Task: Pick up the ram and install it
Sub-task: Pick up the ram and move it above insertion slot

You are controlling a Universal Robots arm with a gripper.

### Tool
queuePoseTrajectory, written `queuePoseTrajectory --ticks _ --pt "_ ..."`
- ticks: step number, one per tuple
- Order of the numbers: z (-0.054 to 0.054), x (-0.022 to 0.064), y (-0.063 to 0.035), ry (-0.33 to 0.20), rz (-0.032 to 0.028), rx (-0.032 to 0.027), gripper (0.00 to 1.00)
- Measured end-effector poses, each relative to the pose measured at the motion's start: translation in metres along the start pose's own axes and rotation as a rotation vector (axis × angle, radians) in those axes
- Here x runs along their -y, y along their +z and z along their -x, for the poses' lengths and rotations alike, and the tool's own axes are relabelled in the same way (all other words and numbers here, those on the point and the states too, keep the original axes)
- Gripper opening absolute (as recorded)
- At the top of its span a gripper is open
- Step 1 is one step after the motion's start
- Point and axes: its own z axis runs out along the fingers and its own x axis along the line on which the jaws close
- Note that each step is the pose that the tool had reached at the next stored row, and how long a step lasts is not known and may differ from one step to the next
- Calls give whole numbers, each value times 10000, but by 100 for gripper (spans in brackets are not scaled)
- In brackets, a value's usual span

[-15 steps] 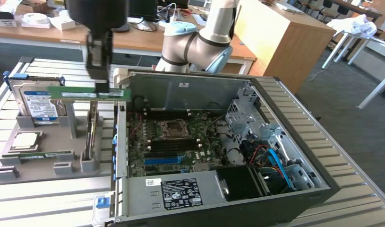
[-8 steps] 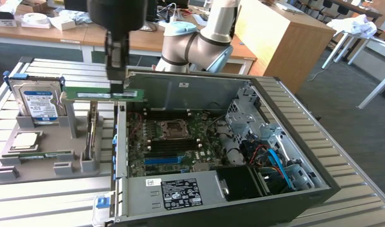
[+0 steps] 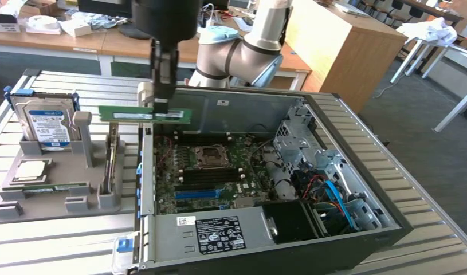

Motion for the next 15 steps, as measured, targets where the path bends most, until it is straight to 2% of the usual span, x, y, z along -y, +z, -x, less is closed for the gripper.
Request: queuePoseTrajectory --ticks 15 --pt "1 525 -9 0 2 0 11"
